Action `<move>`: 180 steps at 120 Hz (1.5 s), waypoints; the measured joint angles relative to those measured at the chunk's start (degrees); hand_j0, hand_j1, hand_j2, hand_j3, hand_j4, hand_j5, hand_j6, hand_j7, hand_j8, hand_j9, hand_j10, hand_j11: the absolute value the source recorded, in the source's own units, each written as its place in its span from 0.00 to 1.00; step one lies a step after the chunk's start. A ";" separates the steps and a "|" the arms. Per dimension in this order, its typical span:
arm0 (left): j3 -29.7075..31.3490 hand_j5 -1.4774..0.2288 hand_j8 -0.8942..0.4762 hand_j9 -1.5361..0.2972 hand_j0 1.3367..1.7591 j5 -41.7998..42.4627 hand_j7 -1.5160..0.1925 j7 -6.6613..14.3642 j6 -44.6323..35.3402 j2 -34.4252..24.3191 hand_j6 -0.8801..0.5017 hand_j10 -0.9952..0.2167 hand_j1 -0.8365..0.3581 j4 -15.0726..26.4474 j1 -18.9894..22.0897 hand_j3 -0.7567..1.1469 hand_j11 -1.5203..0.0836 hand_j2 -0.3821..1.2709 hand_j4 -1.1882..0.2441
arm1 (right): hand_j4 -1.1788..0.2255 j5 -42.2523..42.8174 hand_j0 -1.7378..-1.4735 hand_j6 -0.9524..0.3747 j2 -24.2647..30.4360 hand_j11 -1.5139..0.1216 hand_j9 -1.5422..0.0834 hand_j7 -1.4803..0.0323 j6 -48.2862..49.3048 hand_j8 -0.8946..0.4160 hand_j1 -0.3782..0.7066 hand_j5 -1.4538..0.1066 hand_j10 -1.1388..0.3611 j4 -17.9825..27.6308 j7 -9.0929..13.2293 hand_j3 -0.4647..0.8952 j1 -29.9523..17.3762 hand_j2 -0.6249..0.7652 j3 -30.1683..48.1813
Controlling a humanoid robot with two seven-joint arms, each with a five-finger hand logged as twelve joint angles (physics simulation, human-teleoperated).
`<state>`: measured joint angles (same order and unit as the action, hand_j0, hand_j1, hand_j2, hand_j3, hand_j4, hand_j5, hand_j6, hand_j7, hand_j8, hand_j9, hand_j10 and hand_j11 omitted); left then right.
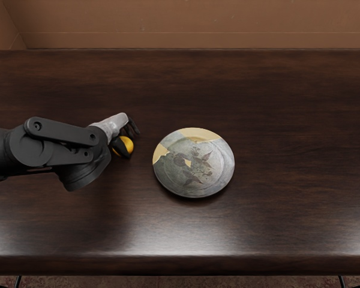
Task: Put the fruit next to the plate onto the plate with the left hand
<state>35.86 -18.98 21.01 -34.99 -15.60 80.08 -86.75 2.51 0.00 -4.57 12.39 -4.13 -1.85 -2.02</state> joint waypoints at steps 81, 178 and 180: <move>-0.13 0.43 0.34 0.43 0.75 0.81 0.45 0.04 -0.03 0.04 0.22 0.37 0.48 -0.02 -0.04 0.40 0.48 0.31 0.42 | 0.83 0.01 0.30 0.70 0.00 0.91 0.93 0.96 0.00 0.67 0.05 0.92 0.75 0.00 0.00 0.34 0.00 0.45 0.00; 0.22 0.38 0.32 0.39 0.76 3.11 0.40 0.35 0.03 0.61 0.20 0.36 0.47 1.81 -5.09 0.40 0.43 0.37 0.40 | 0.83 0.03 0.30 0.70 0.00 0.91 0.93 0.96 0.00 0.67 0.05 0.92 0.75 0.00 0.00 0.34 0.00 0.45 0.00; 0.23 0.38 0.33 0.39 0.76 3.12 0.40 0.45 0.03 0.52 0.21 0.36 0.47 1.86 -5.22 0.40 0.43 0.37 0.40 | 0.83 0.02 0.30 0.70 0.00 0.91 0.93 0.96 0.00 0.67 0.05 0.92 0.75 0.00 0.00 0.34 0.00 0.45 0.00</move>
<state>36.09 -15.86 21.46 -34.96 -15.08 81.94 -91.97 2.52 0.00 -4.57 12.39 -4.13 -1.85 -2.02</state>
